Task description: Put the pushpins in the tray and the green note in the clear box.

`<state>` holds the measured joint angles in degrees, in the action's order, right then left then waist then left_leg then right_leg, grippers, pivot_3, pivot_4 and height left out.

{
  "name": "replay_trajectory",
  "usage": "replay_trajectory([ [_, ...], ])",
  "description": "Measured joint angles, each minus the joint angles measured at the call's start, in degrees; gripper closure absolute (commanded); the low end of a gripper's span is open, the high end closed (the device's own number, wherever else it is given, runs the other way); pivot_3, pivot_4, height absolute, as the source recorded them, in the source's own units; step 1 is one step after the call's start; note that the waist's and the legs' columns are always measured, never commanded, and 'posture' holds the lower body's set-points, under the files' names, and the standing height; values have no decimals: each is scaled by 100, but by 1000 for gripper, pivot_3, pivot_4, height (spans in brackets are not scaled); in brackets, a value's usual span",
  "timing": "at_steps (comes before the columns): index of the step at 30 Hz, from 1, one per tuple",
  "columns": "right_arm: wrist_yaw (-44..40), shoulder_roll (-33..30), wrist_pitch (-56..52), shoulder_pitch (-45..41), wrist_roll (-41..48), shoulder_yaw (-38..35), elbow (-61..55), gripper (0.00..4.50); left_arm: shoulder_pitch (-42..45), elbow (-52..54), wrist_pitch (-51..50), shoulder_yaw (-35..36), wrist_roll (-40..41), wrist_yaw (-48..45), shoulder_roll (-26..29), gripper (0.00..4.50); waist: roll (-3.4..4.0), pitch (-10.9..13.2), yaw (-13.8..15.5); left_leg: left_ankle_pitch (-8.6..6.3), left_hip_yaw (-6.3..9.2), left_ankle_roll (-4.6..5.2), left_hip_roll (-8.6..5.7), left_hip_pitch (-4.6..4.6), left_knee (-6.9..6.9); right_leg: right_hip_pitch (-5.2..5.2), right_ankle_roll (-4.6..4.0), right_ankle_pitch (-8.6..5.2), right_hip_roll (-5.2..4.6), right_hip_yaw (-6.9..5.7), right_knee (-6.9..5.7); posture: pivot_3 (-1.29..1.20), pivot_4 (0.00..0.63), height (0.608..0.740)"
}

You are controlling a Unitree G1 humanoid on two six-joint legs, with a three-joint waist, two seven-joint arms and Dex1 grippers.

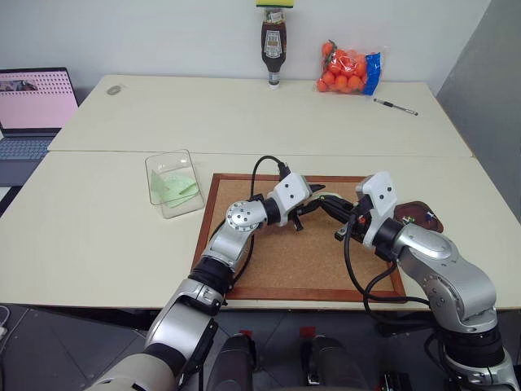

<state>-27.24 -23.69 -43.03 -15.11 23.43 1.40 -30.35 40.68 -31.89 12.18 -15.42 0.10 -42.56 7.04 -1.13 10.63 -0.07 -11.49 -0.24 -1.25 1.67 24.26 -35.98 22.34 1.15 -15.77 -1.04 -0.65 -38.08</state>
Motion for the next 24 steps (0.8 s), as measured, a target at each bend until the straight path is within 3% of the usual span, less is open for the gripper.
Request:
replay_trajectory([
  [3,23,1,-6,-5,35,-2,0,4500,-1,0,44,2,12,-113,2,4495,0,0,0,0,-1,0,0,0,0,0,0,0,0,0,0,0,150,740],
  [12,263,161,-7,-143,74,-96,28,4500,-112,15,48,3,164,-444,-21,4495,0,0,-1,0,2,0,0,0,-2,0,0,0,1,0,-2,0,150,740],
  [24,987,692,-133,-365,397,-826,111,4500,-249,103,51,2,162,-445,-48,4495,1,0,-1,0,2,0,2,0,-3,0,-1,1,0,2,-5,0,150,740],
])
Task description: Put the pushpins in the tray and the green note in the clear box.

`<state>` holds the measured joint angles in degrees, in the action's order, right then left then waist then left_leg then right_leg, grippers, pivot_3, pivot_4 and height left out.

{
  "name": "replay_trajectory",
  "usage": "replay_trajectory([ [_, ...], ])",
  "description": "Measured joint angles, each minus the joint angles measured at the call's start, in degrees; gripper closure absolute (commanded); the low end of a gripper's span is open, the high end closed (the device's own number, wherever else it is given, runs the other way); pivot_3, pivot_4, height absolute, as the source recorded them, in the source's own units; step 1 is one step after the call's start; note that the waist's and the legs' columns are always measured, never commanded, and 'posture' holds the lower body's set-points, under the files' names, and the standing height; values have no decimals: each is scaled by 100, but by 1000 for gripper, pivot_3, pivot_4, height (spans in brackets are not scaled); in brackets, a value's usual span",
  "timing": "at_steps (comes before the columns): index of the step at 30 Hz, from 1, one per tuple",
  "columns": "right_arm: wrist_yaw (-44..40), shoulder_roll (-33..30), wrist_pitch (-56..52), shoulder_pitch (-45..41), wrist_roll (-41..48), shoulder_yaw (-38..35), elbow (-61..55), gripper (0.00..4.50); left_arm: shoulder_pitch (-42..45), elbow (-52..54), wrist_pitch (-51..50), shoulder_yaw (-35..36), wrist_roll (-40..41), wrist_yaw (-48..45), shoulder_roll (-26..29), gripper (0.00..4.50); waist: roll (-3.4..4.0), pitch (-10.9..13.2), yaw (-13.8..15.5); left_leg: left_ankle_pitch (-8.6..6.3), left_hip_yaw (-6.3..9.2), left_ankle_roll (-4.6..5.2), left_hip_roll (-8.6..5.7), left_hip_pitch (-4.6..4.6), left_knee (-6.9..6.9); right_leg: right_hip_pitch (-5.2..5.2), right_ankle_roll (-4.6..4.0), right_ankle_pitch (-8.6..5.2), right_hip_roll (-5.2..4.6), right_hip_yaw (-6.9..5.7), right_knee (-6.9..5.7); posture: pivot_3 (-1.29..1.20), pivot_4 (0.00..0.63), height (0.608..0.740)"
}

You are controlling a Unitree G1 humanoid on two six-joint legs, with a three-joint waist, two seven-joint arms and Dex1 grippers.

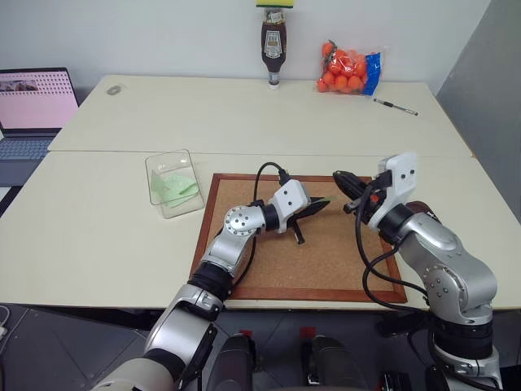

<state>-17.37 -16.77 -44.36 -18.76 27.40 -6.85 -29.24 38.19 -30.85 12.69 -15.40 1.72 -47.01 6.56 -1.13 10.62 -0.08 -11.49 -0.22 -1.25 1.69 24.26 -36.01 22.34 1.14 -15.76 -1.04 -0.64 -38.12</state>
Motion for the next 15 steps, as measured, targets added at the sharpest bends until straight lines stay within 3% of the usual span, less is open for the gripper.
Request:
replay_trajectory([
  [8,252,55,-115,-1,238,-237,-1,4500,-31,4,0,0,-21,33,-9,4495,0,0,0,0,-1,0,-1,0,0,0,0,0,0,1,-1,0,150,740],
  [12,280,-216,-132,132,299,-565,-84,4500,-108,205,-16,-2,-44,95,13,4495,0,0,9,0,0,0,0,2,0,0,0,0,-1,2,2,0,150,740],
  [15,404,-654,-236,790,135,-985,-153,4500,-323,674,-129,-4,-90,206,106,4495,0,-1,43,0,0,0,-1,9,1,0,-1,0,-5,7,6,0,150,740],
])
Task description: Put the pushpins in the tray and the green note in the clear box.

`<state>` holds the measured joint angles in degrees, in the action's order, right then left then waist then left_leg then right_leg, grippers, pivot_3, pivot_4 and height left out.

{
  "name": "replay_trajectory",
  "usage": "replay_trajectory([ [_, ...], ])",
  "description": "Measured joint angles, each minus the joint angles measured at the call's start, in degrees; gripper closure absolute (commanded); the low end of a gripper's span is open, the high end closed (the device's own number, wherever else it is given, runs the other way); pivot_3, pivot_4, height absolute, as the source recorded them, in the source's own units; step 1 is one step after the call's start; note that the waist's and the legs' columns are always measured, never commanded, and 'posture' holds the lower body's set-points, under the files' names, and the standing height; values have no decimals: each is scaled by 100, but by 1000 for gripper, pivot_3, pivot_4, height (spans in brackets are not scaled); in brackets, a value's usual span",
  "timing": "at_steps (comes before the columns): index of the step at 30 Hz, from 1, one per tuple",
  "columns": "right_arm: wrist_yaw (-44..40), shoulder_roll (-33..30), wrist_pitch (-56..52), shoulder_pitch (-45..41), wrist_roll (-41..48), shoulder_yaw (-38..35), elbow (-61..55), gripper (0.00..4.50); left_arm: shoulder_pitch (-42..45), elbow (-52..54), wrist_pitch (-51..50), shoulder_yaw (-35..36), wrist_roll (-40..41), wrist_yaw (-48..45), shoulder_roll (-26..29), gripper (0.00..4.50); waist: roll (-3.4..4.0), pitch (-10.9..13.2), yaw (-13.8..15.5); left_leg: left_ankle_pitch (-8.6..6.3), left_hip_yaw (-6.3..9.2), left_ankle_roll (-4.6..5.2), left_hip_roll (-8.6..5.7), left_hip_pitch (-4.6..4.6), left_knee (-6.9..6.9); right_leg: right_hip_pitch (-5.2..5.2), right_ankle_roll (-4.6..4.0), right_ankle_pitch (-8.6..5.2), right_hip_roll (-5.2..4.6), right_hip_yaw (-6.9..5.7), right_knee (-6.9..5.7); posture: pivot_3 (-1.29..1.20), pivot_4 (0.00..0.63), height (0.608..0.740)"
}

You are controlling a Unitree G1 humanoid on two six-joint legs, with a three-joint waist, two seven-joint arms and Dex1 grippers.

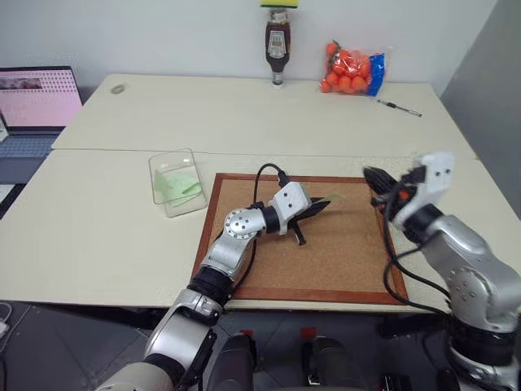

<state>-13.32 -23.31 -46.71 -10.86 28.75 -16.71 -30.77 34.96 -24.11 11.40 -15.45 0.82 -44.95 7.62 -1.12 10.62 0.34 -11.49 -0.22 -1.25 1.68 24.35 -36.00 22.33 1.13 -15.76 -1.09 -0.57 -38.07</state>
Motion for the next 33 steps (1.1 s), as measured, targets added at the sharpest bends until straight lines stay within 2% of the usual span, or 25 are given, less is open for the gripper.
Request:
replay_trajectory([
  [3,203,-298,-23,400,-344,-240,169,4500,-218,352,-189,-5,-61,59,120,4495,2,-1,-36,0,-5,0,0,-5,-1,2,2,1,-1,0,-4,0,150,740],
  [8,357,-515,19,512,-779,-279,657,4500,-476,859,-401,-219,-94,53,113,4495,2,-1,-51,3,-9,4,0,-26,-3,-4,3,6,8,0,-17,0,150,740],
  [15,307,-631,341,108,-1204,-118,1779,4500,-490,932,-531,-246,-136,81,119,4495,2,-1,-57,5,-23,7,-3,-44,-8,-2,1,5,14,8,-49,0,150,740],
  [22,184,-630,506,-88,-1345,15,2217,4500,-490,948,-575,-244,-181,194,133,4495,2,-1,-55,5,-29,7,-3,-40,-6,0,0,3,11,13,-48,0,150,740],
  [33,89,-619,493,-197,-1394,74,2326,1984,-490,1038,-594,-243,-192,252,165,4500,2,-1,-54,5,-28,7,-2,-41,-7,0,0,4,11,12,-49,0,150,740],
])
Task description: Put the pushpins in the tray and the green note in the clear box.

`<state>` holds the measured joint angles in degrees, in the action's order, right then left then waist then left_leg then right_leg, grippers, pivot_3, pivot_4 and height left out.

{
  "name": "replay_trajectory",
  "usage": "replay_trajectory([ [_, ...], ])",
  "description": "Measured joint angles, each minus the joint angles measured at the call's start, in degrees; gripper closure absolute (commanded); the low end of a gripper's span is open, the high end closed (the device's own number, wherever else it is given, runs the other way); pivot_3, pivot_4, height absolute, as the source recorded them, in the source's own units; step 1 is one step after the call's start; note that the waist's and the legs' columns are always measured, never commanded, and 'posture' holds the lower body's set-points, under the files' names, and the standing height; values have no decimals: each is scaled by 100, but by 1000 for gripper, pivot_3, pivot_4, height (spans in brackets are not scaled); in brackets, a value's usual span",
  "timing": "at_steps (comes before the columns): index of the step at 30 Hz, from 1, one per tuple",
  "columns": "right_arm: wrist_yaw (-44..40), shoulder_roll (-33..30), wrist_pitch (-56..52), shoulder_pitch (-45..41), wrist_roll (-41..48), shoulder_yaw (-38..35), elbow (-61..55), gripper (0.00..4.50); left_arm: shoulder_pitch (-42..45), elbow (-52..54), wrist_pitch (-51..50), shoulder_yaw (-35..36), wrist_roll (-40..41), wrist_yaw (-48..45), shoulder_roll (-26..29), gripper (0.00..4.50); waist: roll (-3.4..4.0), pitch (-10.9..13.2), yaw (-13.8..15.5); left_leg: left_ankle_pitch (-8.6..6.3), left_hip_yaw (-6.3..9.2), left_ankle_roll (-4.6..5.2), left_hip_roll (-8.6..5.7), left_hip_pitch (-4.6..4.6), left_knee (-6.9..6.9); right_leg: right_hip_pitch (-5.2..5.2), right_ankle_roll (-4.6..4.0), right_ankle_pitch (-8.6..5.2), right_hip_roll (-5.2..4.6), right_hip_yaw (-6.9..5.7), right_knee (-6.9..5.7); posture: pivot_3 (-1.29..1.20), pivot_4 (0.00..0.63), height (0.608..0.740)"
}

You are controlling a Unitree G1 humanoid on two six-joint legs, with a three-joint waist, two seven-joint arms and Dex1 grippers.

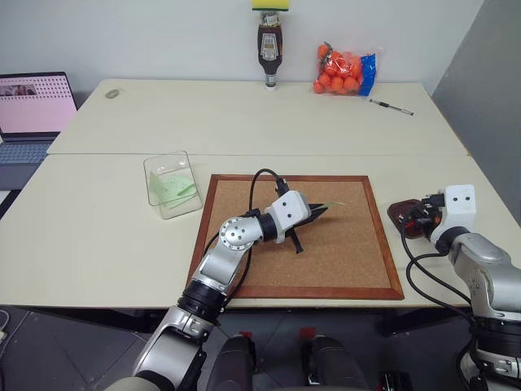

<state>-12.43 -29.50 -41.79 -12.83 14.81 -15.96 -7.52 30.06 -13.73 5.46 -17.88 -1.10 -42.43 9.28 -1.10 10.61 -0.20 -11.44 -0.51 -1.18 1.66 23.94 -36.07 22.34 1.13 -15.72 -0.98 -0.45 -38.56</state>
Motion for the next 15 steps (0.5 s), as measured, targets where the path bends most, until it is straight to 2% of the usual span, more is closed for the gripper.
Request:
replay_trajectory([
  [9,-27,55,-130,49,213,-148,-473,1984,5,0,-115,27,-3,135,-2,4500,0,0,5,0,4,0,2,1,0,0,0,0,0,-2,0,0,150,740],
  [12,-312,23,-111,238,371,-181,-919,1984,5,47,-394,119,-1,304,1,4500,0,0,4,0,5,0,2,2,0,0,0,0,0,-2,1,0,150,740],
  [15,-1002,-193,82,462,625,58,-1512,1984,8,379,-899,388,1,665,17,4500,-1,1,-22,0,15,0,2,0,0,2,1,0,1,0,1,0,150,740],
])
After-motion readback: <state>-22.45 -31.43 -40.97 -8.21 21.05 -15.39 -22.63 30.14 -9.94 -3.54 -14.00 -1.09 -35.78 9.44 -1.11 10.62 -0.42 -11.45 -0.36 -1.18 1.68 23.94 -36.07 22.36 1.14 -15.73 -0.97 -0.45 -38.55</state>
